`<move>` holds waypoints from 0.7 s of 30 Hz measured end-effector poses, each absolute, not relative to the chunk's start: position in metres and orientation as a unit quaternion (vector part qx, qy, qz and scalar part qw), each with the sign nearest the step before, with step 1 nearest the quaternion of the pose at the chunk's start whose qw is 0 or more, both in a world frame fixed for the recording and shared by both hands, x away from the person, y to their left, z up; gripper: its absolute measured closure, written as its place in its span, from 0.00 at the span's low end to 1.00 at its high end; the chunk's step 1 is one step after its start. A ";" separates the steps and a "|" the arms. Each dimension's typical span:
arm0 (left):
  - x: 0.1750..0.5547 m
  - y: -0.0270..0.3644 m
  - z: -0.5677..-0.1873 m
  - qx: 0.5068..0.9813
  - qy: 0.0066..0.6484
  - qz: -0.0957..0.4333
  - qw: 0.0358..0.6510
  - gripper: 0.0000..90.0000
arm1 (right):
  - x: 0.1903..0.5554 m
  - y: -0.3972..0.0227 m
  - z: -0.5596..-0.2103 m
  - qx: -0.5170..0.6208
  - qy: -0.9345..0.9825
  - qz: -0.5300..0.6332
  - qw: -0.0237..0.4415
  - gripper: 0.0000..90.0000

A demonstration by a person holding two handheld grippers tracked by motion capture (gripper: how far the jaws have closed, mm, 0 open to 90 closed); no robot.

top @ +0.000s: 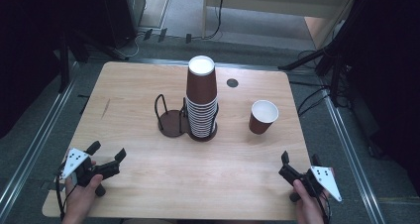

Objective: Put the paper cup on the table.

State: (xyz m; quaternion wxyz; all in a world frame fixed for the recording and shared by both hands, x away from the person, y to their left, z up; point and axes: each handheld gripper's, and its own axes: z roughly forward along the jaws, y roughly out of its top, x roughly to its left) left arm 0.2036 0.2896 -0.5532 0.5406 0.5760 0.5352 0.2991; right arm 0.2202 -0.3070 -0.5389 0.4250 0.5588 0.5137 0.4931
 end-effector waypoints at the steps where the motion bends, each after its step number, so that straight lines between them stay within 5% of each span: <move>1: 0.204 0.290 -0.553 0.576 0.535 0.299 0.541 0.00 | 0.220 -0.307 -0.539 0.559 0.514 0.493 0.425 0.00; 21: 0.203 0.289 -0.553 0.576 0.535 0.300 0.541 0.00 | 0.194 -0.339 -0.547 0.566 0.513 0.480 0.432 0.00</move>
